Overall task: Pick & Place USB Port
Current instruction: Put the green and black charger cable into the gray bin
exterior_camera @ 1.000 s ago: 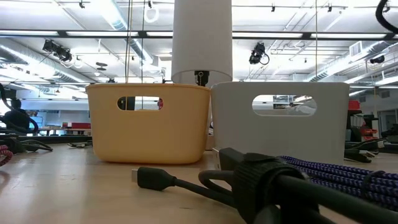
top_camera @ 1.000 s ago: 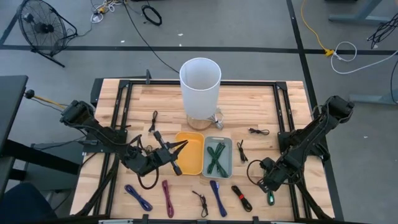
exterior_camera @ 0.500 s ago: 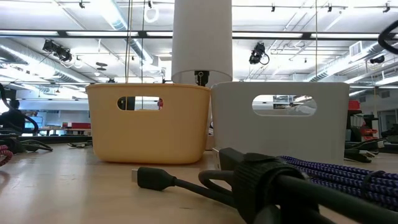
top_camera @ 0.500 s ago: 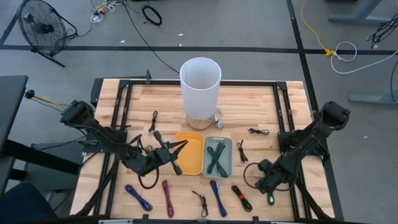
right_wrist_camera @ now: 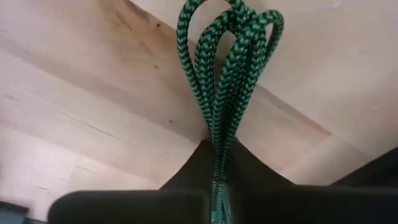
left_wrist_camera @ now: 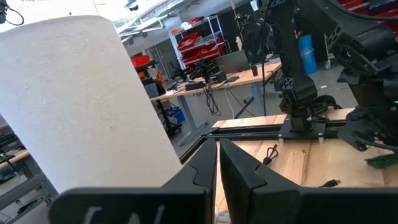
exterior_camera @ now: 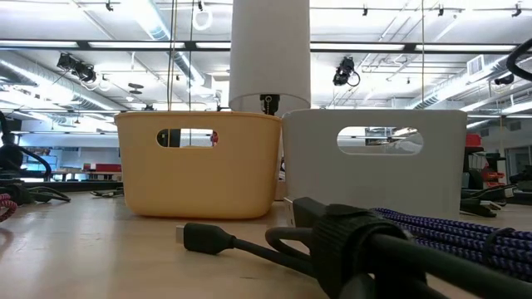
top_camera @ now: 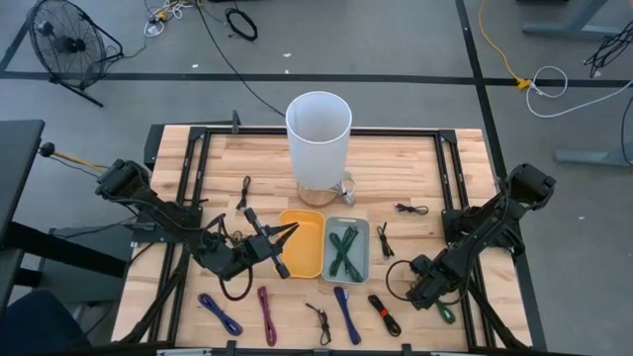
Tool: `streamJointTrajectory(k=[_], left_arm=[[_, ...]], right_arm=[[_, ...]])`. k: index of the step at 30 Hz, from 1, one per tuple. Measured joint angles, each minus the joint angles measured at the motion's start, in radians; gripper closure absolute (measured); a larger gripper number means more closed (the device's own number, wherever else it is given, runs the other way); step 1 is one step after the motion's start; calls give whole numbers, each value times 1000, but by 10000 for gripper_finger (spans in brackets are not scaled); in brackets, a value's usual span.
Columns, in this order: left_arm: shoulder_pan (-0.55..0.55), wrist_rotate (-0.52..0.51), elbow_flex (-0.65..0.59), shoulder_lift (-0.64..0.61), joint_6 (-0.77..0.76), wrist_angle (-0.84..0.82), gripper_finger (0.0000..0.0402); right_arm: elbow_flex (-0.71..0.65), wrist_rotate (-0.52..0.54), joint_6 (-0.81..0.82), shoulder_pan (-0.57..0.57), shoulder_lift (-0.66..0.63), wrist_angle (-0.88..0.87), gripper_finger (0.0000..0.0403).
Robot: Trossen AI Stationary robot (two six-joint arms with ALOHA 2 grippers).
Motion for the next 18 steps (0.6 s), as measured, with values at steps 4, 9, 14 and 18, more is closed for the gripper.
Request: streamJointTrajectory(k=[4, 9, 14, 18], left_arm=[[0, 0, 0, 0, 0, 0, 376], [0, 0, 0, 0, 0, 0, 376], [0, 0, 0, 0, 0, 0, 376], [0, 0, 0, 0, 0, 0, 376]], right_arm=[[58, 76, -39, -14, -73, -73, 395], [211, 351, -93, -27, -191, -205, 397], [385, 746, -261, -26, -222, -225, 397], [422, 1004, -521, -34, -210, -10, 397]])
